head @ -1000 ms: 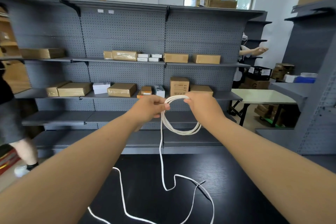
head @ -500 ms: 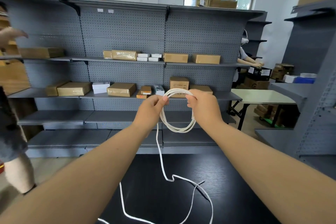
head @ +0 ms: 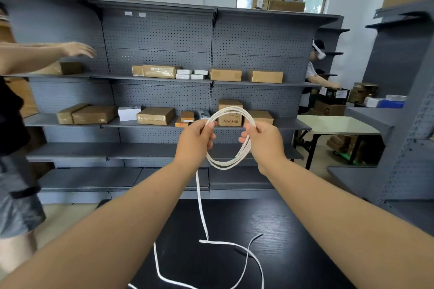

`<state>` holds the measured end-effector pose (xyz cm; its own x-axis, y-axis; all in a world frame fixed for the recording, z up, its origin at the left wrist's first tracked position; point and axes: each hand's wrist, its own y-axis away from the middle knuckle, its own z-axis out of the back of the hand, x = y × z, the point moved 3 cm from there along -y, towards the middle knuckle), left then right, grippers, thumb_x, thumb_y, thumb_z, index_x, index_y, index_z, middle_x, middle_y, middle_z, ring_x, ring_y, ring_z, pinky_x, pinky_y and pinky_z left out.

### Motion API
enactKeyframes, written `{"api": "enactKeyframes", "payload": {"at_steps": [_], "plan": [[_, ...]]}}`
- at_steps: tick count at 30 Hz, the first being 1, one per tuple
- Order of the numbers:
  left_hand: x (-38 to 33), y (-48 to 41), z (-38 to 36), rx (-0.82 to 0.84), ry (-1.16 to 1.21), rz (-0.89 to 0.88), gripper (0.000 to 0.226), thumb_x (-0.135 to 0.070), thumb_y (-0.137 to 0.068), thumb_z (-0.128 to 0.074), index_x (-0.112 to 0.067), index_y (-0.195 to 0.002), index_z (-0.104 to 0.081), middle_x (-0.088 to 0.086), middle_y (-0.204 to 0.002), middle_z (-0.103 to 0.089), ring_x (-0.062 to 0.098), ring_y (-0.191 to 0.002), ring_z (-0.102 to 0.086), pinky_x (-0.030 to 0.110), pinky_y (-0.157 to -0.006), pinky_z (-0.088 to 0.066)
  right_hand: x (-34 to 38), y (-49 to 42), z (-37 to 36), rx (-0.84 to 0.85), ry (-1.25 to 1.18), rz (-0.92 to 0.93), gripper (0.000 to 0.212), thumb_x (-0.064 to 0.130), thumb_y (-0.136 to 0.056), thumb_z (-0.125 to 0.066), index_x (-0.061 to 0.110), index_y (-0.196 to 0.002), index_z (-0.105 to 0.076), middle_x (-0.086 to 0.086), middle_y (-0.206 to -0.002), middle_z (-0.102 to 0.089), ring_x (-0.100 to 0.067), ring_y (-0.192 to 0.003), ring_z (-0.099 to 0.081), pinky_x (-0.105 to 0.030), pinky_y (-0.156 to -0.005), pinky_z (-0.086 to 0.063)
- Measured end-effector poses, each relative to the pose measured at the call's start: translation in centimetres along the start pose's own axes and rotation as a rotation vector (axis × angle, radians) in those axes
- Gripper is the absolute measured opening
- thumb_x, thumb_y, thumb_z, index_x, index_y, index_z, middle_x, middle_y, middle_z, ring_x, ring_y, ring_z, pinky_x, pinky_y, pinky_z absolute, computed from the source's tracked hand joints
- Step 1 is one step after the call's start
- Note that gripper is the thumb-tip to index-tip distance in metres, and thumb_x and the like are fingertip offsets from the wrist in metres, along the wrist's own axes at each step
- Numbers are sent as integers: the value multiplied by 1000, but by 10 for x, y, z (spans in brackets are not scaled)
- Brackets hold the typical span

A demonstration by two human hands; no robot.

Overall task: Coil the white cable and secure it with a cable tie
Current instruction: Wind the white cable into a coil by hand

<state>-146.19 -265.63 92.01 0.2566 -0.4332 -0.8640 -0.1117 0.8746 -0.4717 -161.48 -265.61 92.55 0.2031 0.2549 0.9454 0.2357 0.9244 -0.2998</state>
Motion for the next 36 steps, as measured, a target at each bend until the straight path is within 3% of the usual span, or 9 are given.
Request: {"api": "enactKeyframes", "payload": {"at_steps": [5,7,10,14,18,23,29,33,36], "plan": [[-10,-9,9,33,-293,-131,28,-23,-98,-42,-6,-85,-59,1,-66,-53,12,-54,-43,27,-57,-37,-3,-3,-3,130,22,-132,23,21,-96,-46,21,-76,-57,-6,-87,-64,-32,-101,-63,-50,-95,-49],[-15,-13,10,82,-403,-165,26,-23,-98,-42,-10,-82,-58,0,-67,-54,9,-54,-42,17,-52,-34,2,-5,-2,132,148,-45,20,25,-95,-46,20,-81,-60,-10,-94,-66,-33,-101,-62,-53,-94,-48],[-22,-18,12,164,-500,-204,23,-21,-98,-44,-12,-78,-54,-3,-62,-49,6,-54,-41,10,-47,-32,14,-5,0,161,475,148,20,26,-96,-46,13,-101,-60,-10,-99,-66,-28,-95,-60,-42,-85,-49],[-28,-22,11,277,-644,-256,24,-22,-98,-44,-9,-79,-54,-3,-62,-49,16,-60,-44,21,-53,-32,25,-4,-2,211,681,319,23,26,-95,-48,16,-115,-54,-3,-99,-61,-25,-91,-56,-35,-76,-43],[-27,-24,8,373,-736,-279,25,-23,-98,-44,-5,-97,-61,3,-79,-58,24,-75,-53,30,-67,-38,28,-4,-8,276,887,441,20,24,-95,-48,10,-106,-56,-7,-87,-55,-25,-84,-53,-36,-72,-42],[-20,-18,8,374,-647,-233,22,-21,-97,-46,-9,-81,-56,4,-75,-57,21,-70,-55,32,-69,-41,28,-6,-9,250,1016,544,23,24,-97,-43,9,-102,-59,-13,-93,-63,-28,-86,-56,-35,-71,-41],[-7,-11,12,366,-416,-63,20,-23,-93,-54,-19,-74,-58,-7,-65,-59,-3,-54,-50,16,-56,-35,29,-9,-2,182,1117,518,31,26,-100,-36,10,-108,-62,-12,-103,-65,-30,-99,-57,-31,-72,-38],[3,-9,15,405,-357,47,9,-21,-84,-66,-12,-87,-66,5,-80,-65,14,-75,-57,29,-73,-43,23,-14,4,129,1096,456,34,30,-99,-38,9,-102,-64,-14,-100,-66,-31,-96,-58,-29,-69,-36],[7,-11,20,424,-319,103,10,-17,-82,-70,-15,-91,-70,5,-85,-67,15,-78,-58,34,-81,-48,25,-15,9,112,1103,500,27,21,-99,-39,11,-105,-64,-14,-100,-68,-32,-94,-59,-33,-75,-45]]}}
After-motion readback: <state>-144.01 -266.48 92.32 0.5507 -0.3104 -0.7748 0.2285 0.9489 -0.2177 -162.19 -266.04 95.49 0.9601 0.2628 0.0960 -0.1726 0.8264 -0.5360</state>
